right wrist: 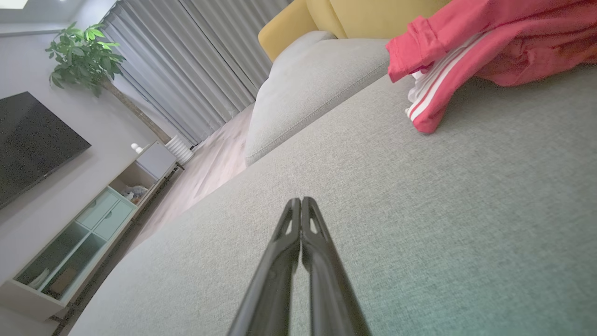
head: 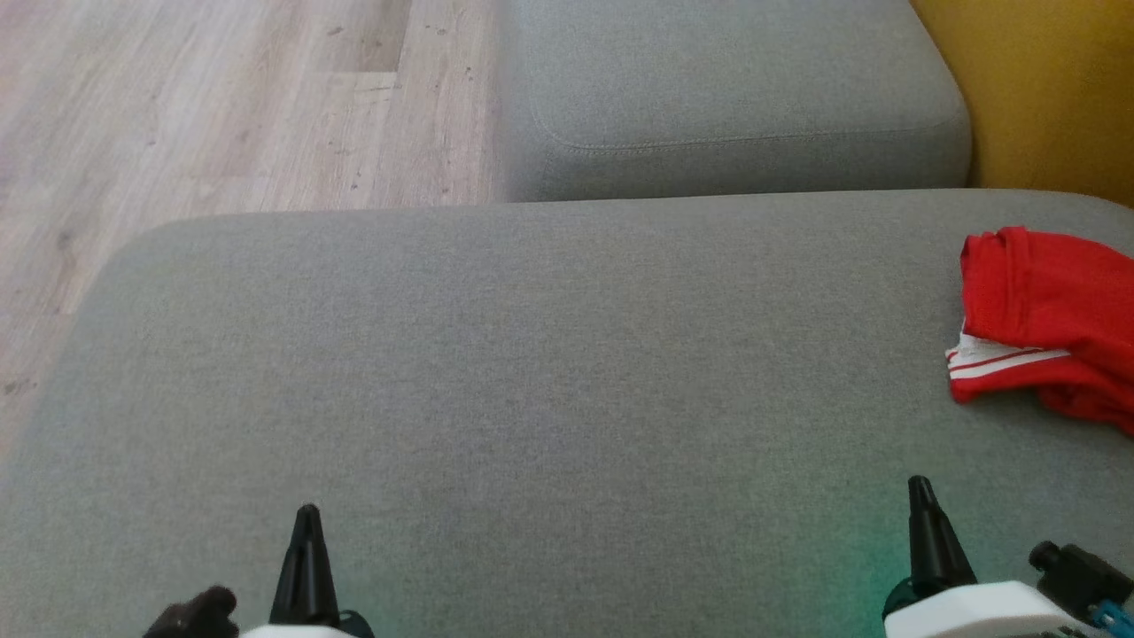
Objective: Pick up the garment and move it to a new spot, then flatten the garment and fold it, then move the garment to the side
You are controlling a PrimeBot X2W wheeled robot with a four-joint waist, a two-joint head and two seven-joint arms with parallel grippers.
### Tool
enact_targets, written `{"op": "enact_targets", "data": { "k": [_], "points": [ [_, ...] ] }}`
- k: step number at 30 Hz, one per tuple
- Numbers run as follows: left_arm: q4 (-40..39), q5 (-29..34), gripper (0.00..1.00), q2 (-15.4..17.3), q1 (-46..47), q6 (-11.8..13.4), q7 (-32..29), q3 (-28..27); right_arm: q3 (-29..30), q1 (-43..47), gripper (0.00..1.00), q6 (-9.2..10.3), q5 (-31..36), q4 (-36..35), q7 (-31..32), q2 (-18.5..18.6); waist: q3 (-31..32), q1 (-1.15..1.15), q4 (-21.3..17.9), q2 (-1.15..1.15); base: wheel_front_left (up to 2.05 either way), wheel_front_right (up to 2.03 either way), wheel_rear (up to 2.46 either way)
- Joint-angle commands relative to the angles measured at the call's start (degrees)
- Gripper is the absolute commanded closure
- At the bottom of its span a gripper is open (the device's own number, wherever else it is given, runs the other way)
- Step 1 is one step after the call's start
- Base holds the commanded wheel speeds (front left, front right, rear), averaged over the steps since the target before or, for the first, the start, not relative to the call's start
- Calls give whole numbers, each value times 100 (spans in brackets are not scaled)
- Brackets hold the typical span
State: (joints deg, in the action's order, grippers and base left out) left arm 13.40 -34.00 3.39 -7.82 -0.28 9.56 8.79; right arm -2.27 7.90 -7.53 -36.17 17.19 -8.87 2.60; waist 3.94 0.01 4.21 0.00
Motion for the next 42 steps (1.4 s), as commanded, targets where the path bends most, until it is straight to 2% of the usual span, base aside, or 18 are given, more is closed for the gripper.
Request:
{"op": "enact_targets", "data": {
  "k": [1,42],
  "points": [
    [-151,-159,100,71,345,-44,-38,-153,13,-332,100,1,-168,-209,41,79,-6,0,-6,0,0,0,0],
    [-56,-2986,100,102,841,-370,-692,-692,357,-843,100,2,-2842,-265,702,107,-202,-1,-206,0,0,0,0]
  ]
}}
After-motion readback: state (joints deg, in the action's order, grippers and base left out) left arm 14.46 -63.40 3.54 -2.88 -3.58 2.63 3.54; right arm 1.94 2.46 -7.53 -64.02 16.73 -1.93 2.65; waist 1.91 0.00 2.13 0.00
